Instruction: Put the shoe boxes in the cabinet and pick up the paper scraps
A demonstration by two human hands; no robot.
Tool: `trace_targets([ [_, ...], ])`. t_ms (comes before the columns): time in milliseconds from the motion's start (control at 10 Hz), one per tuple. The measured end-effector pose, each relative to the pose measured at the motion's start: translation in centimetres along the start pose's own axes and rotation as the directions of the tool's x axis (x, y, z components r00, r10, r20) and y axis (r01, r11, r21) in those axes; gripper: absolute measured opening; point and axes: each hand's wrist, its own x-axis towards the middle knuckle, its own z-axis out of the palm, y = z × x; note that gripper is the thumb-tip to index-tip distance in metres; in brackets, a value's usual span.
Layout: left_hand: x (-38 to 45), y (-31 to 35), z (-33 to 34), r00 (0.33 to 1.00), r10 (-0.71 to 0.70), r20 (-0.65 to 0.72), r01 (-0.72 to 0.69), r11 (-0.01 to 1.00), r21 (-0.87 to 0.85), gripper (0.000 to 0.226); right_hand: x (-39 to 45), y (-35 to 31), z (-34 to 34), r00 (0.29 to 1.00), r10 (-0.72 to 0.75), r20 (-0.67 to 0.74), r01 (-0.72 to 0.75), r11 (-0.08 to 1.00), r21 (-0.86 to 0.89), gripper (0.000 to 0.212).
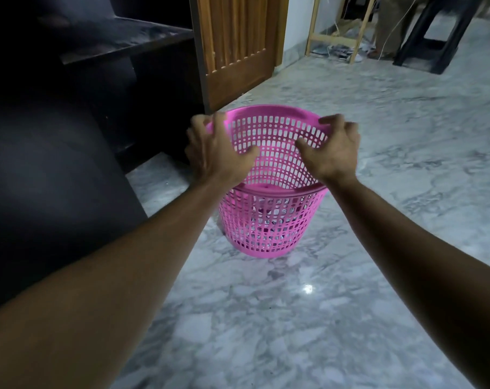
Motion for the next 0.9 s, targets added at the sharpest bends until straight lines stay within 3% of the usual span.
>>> trace_targets([
  [100,-2.0,-2.0,-0.7,0.945,-0.325,0.028,0.324,0.929,-0.181,0.083,-1.7,2.6,-0.6,0.962,0.261,-0.077,-0.240,0.948,0.210,0.086],
  [200,-3.1,-3.5,-0.3,0.827,-0.440,0.351,0.547,0.774,-0.319,0.071,-2.9,4.5,-0.4,0.819,0.521,0.240,-0.573,0.721,0.389,0.090],
  [300,-3.2,-4.0,-0.5,0.811,-0.406,0.421,0.565,0.731,-0.383,0.049,-3.9,4.3,0.2,0.784,0.455,0.423,-0.620,0.618,0.484,0.053],
  [600,-2.3,-9.8,-3.8,0.819,-0.485,0.307,0.572,0.728,-0.377,0.065,-5.9,-1.4,3.3,0.801,0.320,0.505,-0.574,0.649,0.500,0.034],
  [700,-1.8,-13.8,-2.7,0.815,-0.486,0.315,0.578,0.710,-0.402,0.071,-6.7,-2.4,4.2,0.797,0.282,0.534,-0.568,0.653,0.502,0.044],
  [800,-2.0,-14.1,-3.2,0.825,-0.459,0.329,0.565,0.687,-0.457,0.075,-7.1,-2.3,4.8,0.796,0.264,0.545,-0.564,0.651,0.508,0.059],
  [900,-2.1,-12.9,-4.9,0.842,-0.473,0.258,0.538,0.709,-0.456,0.082,-7.3,-1.9,3.8,0.756,0.327,0.566,-0.614,0.654,0.442,0.083],
])
